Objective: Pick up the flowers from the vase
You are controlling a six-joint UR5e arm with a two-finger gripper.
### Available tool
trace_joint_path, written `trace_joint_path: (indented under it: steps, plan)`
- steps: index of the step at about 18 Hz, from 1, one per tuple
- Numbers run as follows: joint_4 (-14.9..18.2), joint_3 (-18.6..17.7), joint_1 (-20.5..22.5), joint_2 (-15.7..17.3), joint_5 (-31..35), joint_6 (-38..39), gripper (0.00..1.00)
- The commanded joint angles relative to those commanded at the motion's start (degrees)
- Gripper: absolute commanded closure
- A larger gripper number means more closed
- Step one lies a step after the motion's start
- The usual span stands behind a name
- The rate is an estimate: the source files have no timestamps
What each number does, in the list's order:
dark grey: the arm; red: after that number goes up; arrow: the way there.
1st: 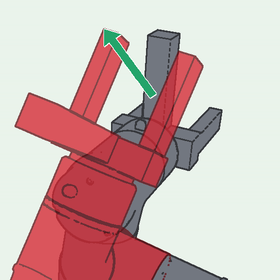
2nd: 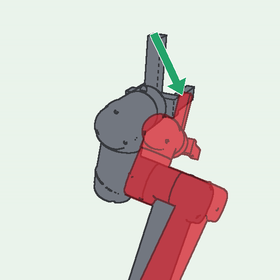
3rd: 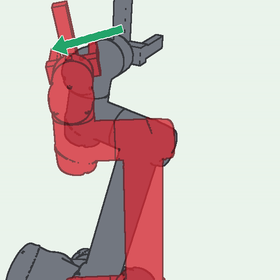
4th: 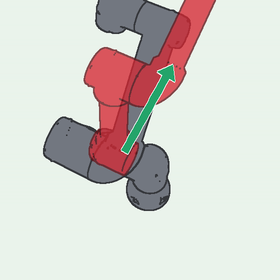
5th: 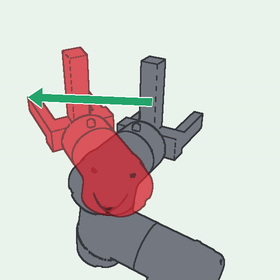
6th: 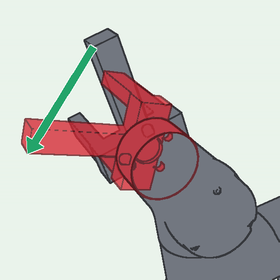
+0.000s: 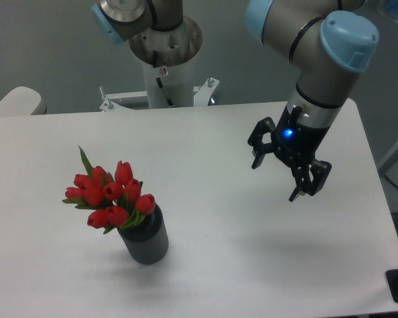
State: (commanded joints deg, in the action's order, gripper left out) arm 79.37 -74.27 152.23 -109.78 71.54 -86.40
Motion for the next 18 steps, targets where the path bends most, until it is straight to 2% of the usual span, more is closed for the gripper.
trace_joint_path:
  steps: [9,13,18]
  plan:
    - [0.3,-0.1,0.0,0.0,-0.7,0.9,0.00]
    - [0.3,-1.0,0.4,0.1,-7.3,2.8,0.00]
    - [0.3,-4.0,2.3,0.6,-16.6,4.0,0.00]
